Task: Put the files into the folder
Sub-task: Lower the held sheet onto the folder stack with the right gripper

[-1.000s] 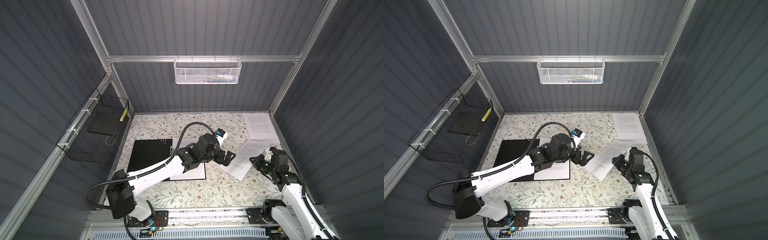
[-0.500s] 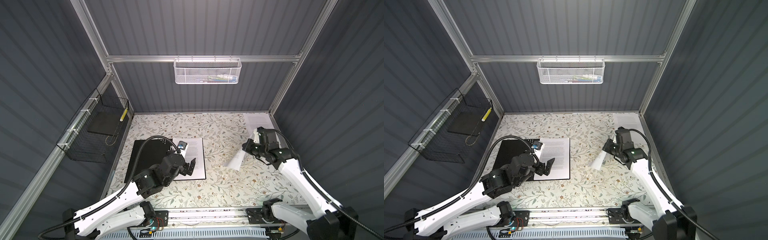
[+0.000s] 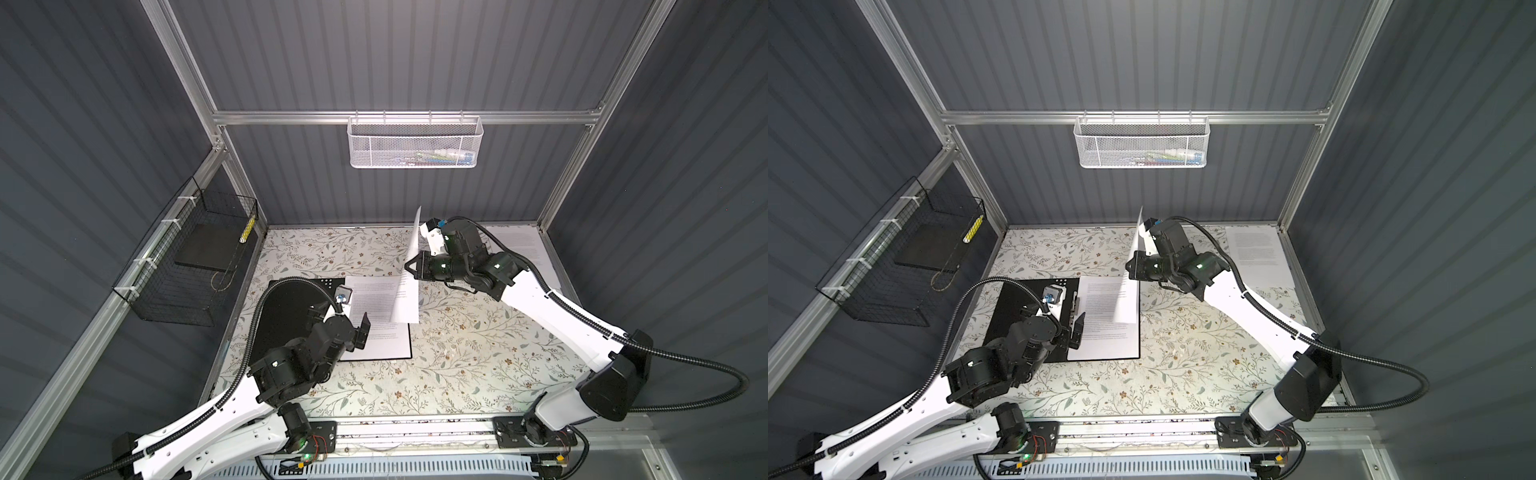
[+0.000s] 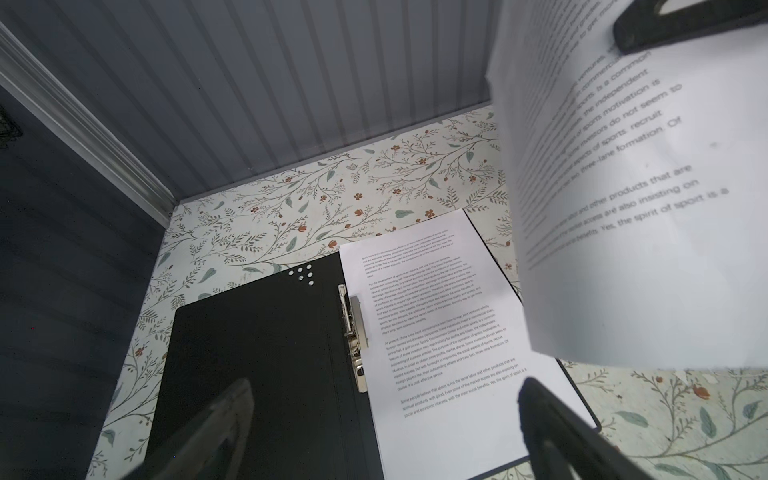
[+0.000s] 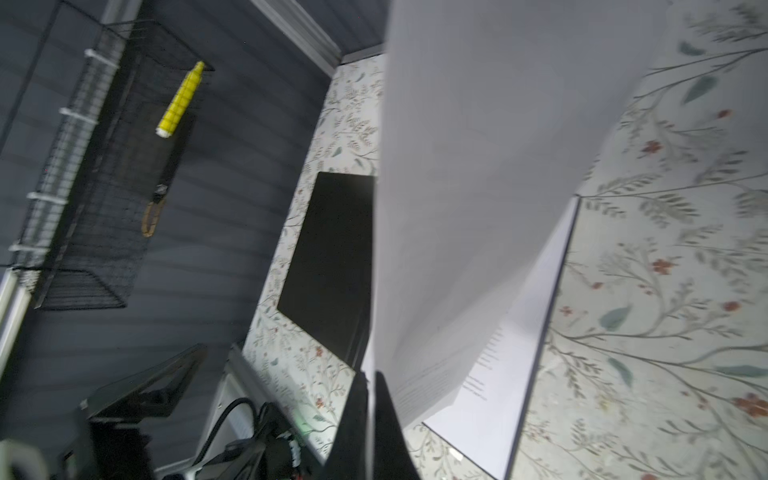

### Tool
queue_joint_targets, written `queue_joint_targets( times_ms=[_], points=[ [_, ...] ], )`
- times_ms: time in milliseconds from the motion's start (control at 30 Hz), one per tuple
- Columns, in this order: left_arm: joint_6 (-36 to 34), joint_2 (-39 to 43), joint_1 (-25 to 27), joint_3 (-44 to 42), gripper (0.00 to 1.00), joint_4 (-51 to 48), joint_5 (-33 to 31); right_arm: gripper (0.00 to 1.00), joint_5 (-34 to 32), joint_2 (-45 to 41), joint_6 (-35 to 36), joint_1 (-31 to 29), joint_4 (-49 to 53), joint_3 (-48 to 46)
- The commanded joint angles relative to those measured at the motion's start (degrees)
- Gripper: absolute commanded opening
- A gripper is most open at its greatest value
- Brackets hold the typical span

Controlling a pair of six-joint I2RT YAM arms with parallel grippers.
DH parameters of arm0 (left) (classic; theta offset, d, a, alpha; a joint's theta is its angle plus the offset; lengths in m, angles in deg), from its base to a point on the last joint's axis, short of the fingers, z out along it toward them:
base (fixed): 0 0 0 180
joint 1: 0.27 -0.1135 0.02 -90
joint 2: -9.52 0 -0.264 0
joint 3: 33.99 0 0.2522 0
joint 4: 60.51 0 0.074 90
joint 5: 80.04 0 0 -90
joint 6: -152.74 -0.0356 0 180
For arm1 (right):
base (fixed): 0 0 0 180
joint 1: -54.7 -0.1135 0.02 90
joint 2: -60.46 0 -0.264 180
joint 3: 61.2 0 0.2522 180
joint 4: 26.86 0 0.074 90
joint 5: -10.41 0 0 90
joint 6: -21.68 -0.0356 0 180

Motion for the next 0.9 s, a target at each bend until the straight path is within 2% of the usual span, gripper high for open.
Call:
queue_joint_targets(
  times_ms=[0,133,300,400,533,733,867],
  points=[
    [-1.25,-0.12,0.21,-0.63,1.0,0.04,-0.89,0.0,4.99,-1.07,-2.43,2.08,-5.33,-4.36],
    [-1.43,-1.79,0.21,-0.17,1.0,-0.4,-0.24,0.0,10.69,2.49,-5.65,5.85,-12.23,-13.14],
    [-1.76,-3.6,0.12,0.45,1.0,-0.47,1.84,0.0,6.24,11.24,-3.93,4.15,-16.3,-17.85],
    [-1.96,-4.65,-0.01,0.47,1.0,-0.41,3.35,0.0,5.22,13.65,-4.41,3.92,-19.38,-20.36],
    [-2.49,-6.55,-0.92,0.87,1.0,0.03,7.03,0.0,4.49,14.03,-3.59,3.83,-20.45,-21.41],
    [-1.45,-8.67,-6.55,1.48,1.0,0.47,16.7,0.0,6.17,16.23,-2.36,3.84,-19.79,-20.12],
    [-1.18,-10.0,-7.29,1.44,1.0,-0.07,18.85,0.0,7.19,18.12,-2.0,3.84,-19.43,-18.81]
  ],
)
